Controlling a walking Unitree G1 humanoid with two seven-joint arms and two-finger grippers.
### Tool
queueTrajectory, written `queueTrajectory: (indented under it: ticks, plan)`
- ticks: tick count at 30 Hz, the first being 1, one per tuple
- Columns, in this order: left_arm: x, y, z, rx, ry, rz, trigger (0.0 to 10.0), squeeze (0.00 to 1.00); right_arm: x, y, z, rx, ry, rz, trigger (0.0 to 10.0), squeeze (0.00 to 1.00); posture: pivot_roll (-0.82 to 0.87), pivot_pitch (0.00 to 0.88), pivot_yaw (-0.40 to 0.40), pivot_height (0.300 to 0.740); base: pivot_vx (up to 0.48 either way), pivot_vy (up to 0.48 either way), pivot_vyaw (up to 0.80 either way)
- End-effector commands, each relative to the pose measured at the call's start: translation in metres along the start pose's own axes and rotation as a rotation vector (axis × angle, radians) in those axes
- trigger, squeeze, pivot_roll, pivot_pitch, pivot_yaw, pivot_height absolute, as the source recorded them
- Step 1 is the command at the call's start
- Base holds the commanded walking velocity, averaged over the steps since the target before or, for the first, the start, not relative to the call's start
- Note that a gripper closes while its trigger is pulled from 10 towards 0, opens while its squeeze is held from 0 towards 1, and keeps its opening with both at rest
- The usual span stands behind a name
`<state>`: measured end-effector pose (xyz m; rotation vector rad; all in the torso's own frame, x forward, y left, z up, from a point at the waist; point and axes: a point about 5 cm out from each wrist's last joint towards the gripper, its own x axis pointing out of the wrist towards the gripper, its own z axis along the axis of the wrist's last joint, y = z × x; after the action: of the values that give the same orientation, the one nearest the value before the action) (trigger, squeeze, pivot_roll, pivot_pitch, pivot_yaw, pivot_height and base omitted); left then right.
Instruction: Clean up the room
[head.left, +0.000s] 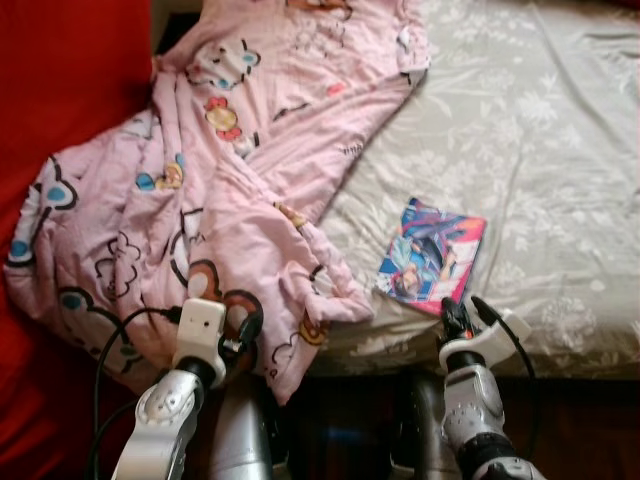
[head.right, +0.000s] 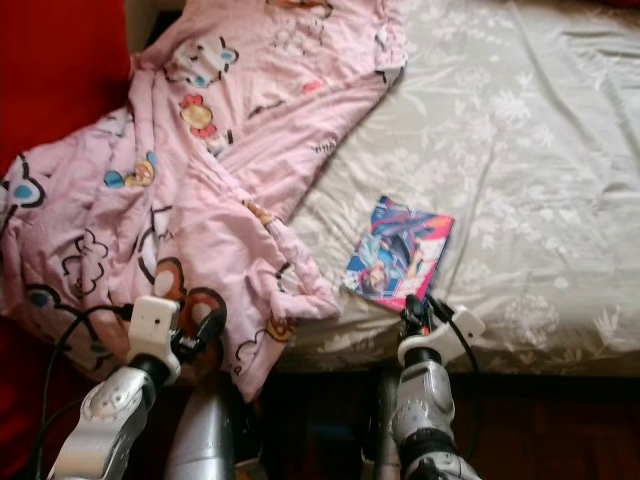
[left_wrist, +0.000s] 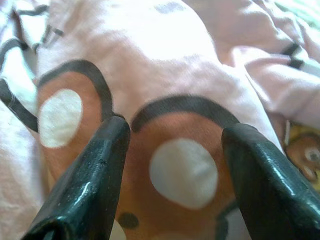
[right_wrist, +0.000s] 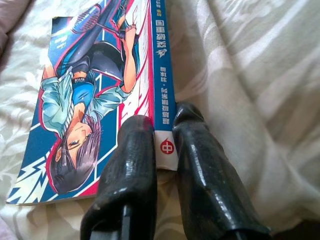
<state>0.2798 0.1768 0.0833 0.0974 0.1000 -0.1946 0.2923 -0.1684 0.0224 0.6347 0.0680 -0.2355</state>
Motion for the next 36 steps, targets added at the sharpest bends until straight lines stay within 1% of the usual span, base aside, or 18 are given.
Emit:
queueTrajectory:
  ticks: [1,2,5,9,13,18,20,24,25,27,28,29,30,31,32,34,35,36]
  plan:
    - [-0.002,0.002,-0.009,-0.001,0.025,0.011,10.0,0.0,-0.008,-0.009,0.006,-0.063,-0.063,-0.03,0.0,0.0,0.0,0.154,0.015,0.585,0.0,0.0,0.0]
    - [0.0,0.002,-0.009,-0.002,0.021,0.012,10.0,0.0,-0.01,-0.006,0.008,-0.095,-0.08,-0.011,0.0,0.0,0.0,0.148,0.014,0.585,0.0,0.0,0.0]
    - [0.004,0.002,-0.008,-0.003,0.016,0.015,10.0,0.0,-0.013,-0.002,0.012,-0.144,-0.11,0.016,0.0,0.0,-0.01,0.131,0.011,0.585,0.0,0.0,0.0]
    - [0.012,0.0,-0.008,-0.01,0.001,0.018,10.0,0.0,-0.016,0.001,0.028,-0.264,-0.197,0.026,0.0,0.0,-0.03,0.105,0.006,0.585,0.0,0.0,0.0]
    - [0.017,-0.002,-0.007,-0.015,-0.011,0.021,10.0,0.0,-0.02,-0.008,0.046,-0.292,-0.263,-0.065,0.0,0.0,-0.04,0.09,0.004,0.585,0.0,0.0,0.0]
    - [0.02,-0.002,-0.007,-0.018,-0.018,0.022,10.0,0.0,-0.021,-0.019,0.06,-0.325,-0.314,-0.152,0.0,0.0,-0.05,0.083,0.003,0.585,0.0,0.0,0.0]
    - [0.022,-0.003,-0.007,-0.018,-0.021,0.022,10.0,0.0,-0.02,-0.021,0.061,-0.317,-0.302,-0.159,0.0,0.0,-0.05,0.077,0.002,0.585,0.0,0.0,0.0]
    - [0.023,-0.003,-0.008,-0.018,-0.025,0.022,10.0,0.0,-0.019,-0.019,0.057,-0.35,-0.252,-0.127,0.0,0.0,-0.05,0.071,0.0,0.585,0.0,0.0,0.0]
    - [0.024,-0.002,-0.008,-0.017,-0.029,0.025,10.0,0.0,-0.019,-0.018,0.054,-0.411,-0.206,-0.093,0.0,0.0,-0.05,0.063,-0.002,0.585,0.0,0.0,0.0]
    - [0.024,-0.002,-0.009,-0.015,-0.032,0.027,10.0,0.0,-0.019,-0.015,0.052,-0.45,-0.174,-0.049,0.0,0.0,-0.06,0.056,-0.001,0.585,0.0,0.0,0.0]
    - [0.024,-0.002,-0.009,-0.015,-0.032,0.027,10.0,0.0,-0.019,-0.015,0.052,-0.45,-0.174,-0.049,0.0,0.0,-0.06,0.056,-0.001,0.585,0.0,0.0,0.0]
    - [0.023,-0.002,-0.01,-0.014,-0.031,0.027,10.0,0.0,-0.019,-0.013,0.052,-0.446,-0.168,-0.03,0.5,0.0,-0.06,0.056,-0.001,0.585,0.0,0.0,0.0]
    - [0.022,-0.002,-0.011,-0.016,-0.028,0.027,10.0,0.0,-0.019,-0.011,0.051,-0.455,-0.158,-0.01,8.6,0.0,-0.06,0.052,-0.001,0.585,0.0,0.0,0.0]
    - [0.021,-0.001,-0.012,-0.02,-0.025,0.029,10.0,0.0,-0.019,-0.009,0.051,-0.466,-0.15,0.01,10.0,0.0,-0.06,0.052,-0.001,0.585,0.0,0.0,0.0]
    - [0.019,-0.001,-0.015,-0.032,-0.017,0.036,10.0,0.0,-0.018,-0.005,0.051,-0.48,-0.14,0.041,10.0,0.0,-0.07,0.048,0.0,0.585,0.0,0.0,0.0]
    - [0.018,0.0,-0.017,-0.037,-0.011,0.043,10.0,0.0,-0.017,-0.004,0.05,-0.486,-0.119,0.057,10.0,0.0,-0.08,0.042,0.0,0.585,0.0,0.0,0.0]
    - [0.017,0.0,-0.018,-0.041,-0.008,0.047,10.0,0.0,-0.016,-0.004,0.049,-0.507,-0.097,0.062,10.0,0.0,-0.08,0.039,-0.001,0.585,0.0,0.0,0.0]
    - [0.015,0.001,-0.02,-0.047,-0.004,0.056,10.0,0.0,-0.016,-0.001,0.048,-0.514,-0.081,0.09,10.0,0.0,-0.08,0.034,-0.002,0.585,0.0,0.0,0.0]
